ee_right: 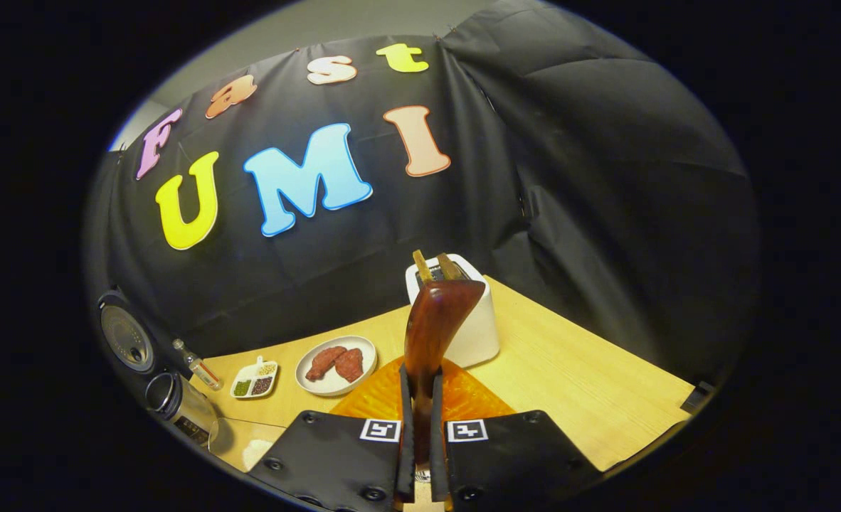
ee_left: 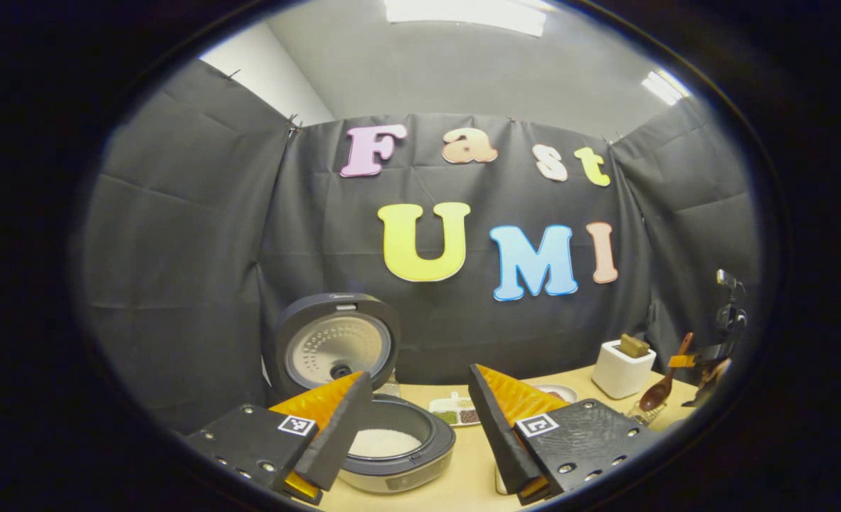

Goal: Close the left gripper, press the button to open the rice cooker; take a wooden spoon from the chopstick holder with the right hand, scoop a spoonful of rice and pour it into the rice cooker, then put the wooden spoon back into the chopstick holder.

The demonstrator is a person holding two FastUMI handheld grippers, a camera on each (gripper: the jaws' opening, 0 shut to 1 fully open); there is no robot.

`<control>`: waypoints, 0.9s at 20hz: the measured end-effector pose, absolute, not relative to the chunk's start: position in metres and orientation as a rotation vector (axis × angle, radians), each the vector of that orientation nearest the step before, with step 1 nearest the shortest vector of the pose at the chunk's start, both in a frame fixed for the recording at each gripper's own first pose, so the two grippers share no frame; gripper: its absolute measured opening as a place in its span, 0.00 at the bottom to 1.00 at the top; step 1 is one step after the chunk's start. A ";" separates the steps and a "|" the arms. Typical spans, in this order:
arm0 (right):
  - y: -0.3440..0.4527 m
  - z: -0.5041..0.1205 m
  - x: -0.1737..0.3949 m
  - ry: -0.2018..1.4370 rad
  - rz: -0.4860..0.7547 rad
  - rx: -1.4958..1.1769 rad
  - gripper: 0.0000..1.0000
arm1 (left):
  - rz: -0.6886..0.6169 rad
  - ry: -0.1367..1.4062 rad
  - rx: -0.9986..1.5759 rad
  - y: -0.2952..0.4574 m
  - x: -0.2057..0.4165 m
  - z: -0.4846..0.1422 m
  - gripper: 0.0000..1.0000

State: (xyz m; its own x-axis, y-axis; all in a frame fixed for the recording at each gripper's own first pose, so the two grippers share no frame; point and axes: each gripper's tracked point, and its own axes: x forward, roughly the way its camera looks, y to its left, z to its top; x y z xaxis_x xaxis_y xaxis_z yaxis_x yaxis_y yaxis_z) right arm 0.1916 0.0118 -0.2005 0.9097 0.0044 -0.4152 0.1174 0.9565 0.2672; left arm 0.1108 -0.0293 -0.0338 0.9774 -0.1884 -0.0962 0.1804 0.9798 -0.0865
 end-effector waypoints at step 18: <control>-0.018 -0.219 0.171 0.480 -0.112 0.260 0.83 | -0.136 0.120 -0.055 -0.029 0.132 -0.029 0.82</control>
State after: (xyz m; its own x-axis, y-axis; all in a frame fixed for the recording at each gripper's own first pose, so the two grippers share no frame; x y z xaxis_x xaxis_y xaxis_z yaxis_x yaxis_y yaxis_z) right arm 0.1707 -0.0184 -0.2191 0.8818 -0.0454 -0.4694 0.1668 0.9610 0.2206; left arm 0.1325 -0.0285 -0.0289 0.9836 -0.1385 -0.1157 0.1319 0.9893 -0.0630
